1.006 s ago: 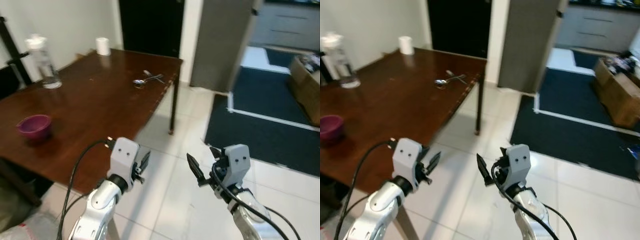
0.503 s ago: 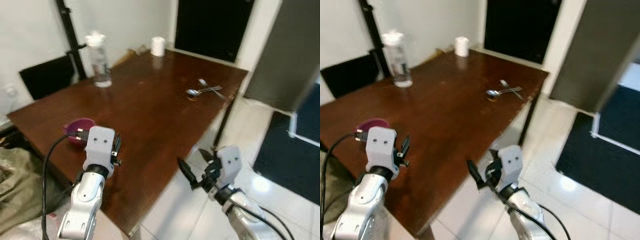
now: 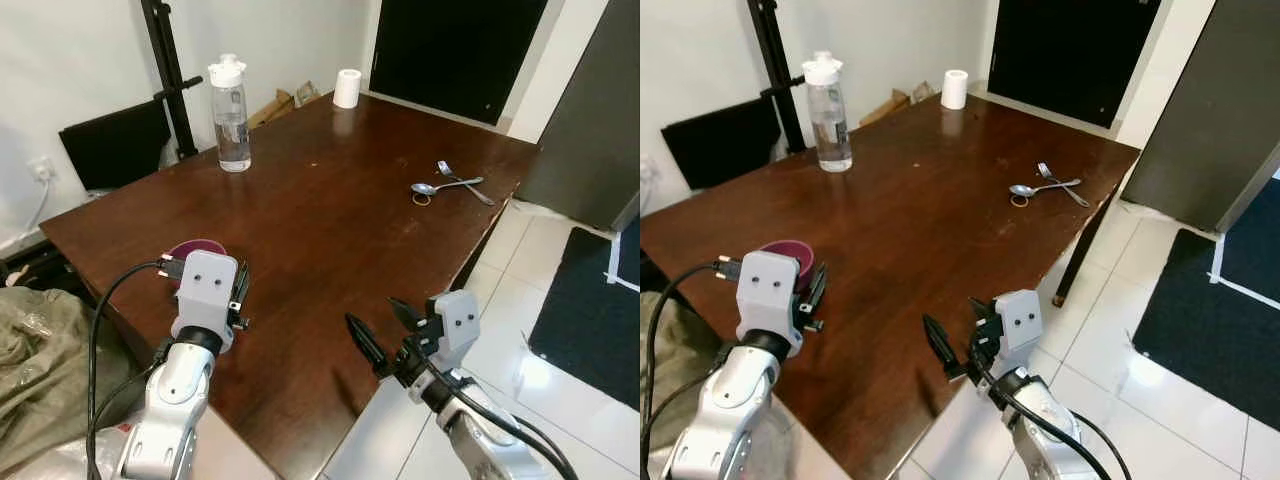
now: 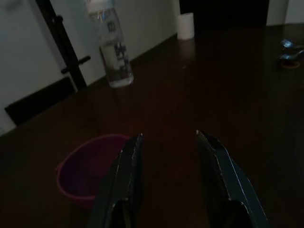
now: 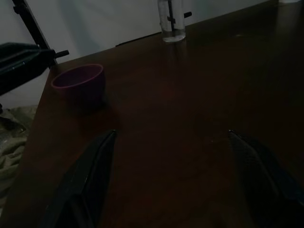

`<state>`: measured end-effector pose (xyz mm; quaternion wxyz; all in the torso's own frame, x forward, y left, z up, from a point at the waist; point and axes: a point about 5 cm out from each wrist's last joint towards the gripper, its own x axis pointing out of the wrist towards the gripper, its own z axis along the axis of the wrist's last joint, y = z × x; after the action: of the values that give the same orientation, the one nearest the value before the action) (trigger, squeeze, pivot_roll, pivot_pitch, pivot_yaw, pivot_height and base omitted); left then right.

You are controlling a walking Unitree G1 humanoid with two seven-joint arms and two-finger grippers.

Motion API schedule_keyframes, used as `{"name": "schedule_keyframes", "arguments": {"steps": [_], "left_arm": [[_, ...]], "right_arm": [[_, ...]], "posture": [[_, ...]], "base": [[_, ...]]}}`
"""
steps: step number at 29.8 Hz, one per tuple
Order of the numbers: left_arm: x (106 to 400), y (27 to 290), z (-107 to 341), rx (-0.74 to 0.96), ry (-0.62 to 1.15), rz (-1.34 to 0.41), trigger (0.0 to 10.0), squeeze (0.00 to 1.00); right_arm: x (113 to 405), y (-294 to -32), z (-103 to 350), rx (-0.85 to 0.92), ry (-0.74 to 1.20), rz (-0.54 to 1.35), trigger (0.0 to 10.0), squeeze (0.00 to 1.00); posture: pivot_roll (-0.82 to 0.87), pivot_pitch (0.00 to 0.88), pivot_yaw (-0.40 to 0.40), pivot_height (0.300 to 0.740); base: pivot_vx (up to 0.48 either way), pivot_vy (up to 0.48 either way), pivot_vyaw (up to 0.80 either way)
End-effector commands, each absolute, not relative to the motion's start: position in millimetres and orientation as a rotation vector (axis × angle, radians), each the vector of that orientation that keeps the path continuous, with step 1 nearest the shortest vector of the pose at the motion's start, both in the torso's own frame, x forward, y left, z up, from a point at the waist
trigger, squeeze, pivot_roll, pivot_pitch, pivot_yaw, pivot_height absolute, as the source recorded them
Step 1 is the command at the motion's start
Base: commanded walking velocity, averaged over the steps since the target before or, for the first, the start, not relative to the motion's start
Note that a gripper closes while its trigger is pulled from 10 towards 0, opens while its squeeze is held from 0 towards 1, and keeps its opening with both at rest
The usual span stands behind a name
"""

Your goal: Setting the table

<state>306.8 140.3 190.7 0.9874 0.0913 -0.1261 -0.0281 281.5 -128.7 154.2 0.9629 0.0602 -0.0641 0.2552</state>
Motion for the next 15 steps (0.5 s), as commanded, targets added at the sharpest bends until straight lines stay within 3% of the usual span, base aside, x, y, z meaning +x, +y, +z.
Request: {"name": "schedule_keyframes", "arguments": {"steps": [1, 9, 12, 15], "left_arm": [[308, 142, 194, 0.191, -0.246, -0.063, 10.0, 0.00], [330, 170, 212, 0.248, -0.216, -0.042, 10.0, 0.00], [349, 199, 219, 0.405, -0.166, -0.026, 10.0, 0.00], [355, 210, 223, 0.466, -0.158, -0.010, 10.0, 0.00]], "right_arm": [[280, -131, 153, 0.127, -0.120, 0.510, 10.0, 0.00], [282, -133, 162, 0.103, -0.155, 0.505, 10.0, 0.00], [284, -135, 169, 0.100, -0.179, 0.487, 10.0, 0.00], [285, -136, 170, 0.099, -0.183, 0.483, 10.0, 0.00]], "posture": [[0.01, 0.077, 0.080, 0.740], [0.02, 0.078, 0.083, 0.740], [0.01, 0.088, 0.089, 0.740], [0.01, 0.091, 0.093, 0.740]], "base": [[0.000, 0.000, 0.00], [0.000, 0.000, 0.00], [0.000, 0.000, 0.00], [0.000, 0.000, 0.00]]}}
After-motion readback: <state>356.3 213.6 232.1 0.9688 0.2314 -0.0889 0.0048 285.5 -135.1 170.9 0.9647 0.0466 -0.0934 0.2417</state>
